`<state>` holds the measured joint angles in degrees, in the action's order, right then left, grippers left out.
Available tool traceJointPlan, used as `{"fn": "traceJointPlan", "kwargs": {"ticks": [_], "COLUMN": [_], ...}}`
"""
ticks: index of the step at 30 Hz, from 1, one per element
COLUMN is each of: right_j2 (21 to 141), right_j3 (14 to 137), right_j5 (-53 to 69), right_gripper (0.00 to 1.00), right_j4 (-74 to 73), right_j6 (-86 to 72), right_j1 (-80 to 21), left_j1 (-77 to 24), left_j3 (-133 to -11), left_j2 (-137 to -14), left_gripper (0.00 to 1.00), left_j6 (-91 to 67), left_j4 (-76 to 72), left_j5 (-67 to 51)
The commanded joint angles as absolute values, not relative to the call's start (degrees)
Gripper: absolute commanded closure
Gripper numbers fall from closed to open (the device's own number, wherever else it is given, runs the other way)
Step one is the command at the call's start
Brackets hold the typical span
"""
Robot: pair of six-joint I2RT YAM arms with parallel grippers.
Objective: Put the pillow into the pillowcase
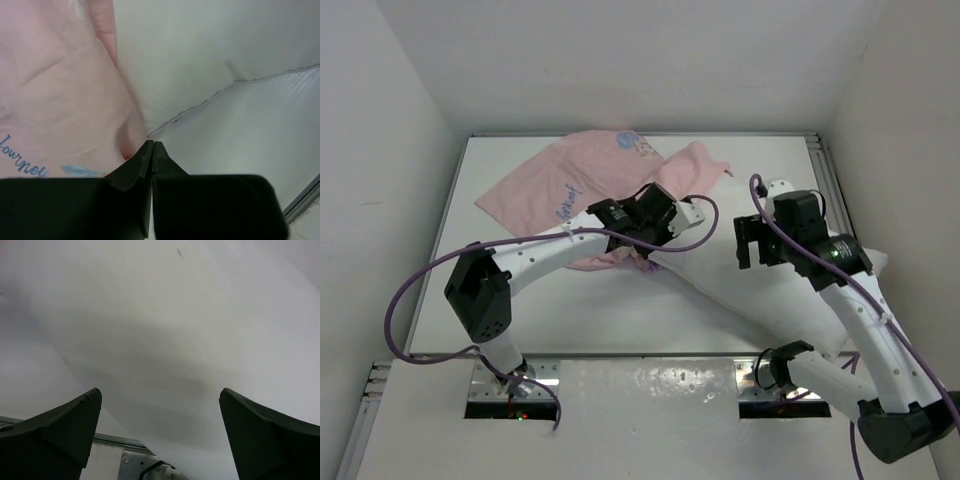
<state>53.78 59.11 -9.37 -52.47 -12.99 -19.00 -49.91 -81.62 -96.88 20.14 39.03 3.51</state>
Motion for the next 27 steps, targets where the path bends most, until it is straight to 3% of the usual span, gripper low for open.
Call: {"fn": "traceJointPlan", "kwargs": {"ticks": [1, 9, 15, 17, 18, 20, 23, 26, 27], "right_j2": [56.7, 58.3, 63.7, 64.9, 65.3, 65.2, 65.3, 66.4, 66.9], "right_j3": [63.0, 54.4, 53.2, 54.0, 53.8, 52.9, 50.4, 47.1, 45.5], "right_j5": [-5.5, 4.5, -8.5, -11.6, -11.7, -9.9, -8.4, -7.3, -6.9], "right_gripper": [0.01, 0.01, 0.01, 0.01, 0.01, 0.01, 0.01, 0.01, 0.01], "right_j4": [-46.9, -26.7, -22.8, -23.5, -23.6, -21.7, -19.6, -16.9, -16.5], "right_j6": [-6.9, -6.3, -6.9, -8.0, -9.0, -9.6, -10.5, -11.4, -12.2], "right_j1": [-20.7, -26.4, -27.2, -27.2, -26.8, -26.3, -26.0, -25.1, -24.7], "left_j1": [-50.4, -50.1, -49.9, -50.3, -50.3, -49.8, -48.6, -48.1, -48.1], "left_j3": [-85.0, -84.0, -83.8, -84.4, -84.7, -85.0, -83.5, -81.4, -80.3], "left_j2": [-94.7, -92.8, -93.2, -94.4, -94.8, -96.5, -97.8, -98.8, -99.1], "left_gripper": [1.00, 1.00, 1.00, 0.75, 0.52, 0.39, 0.37, 0.42, 0.50], "left_j6": [18.7, 17.5, 18.2, 18.3, 18.0, 17.6, 15.9, 15.6, 15.7], "left_j4": [37.2, 36.8, 35.6, 34.3, 34.0, 32.1, 27.6, 24.2, 23.5], "left_j5": [3.5, 4.2, 2.7, 3.0, 2.8, 3.0, 5.1, 5.4, 5.6]}}
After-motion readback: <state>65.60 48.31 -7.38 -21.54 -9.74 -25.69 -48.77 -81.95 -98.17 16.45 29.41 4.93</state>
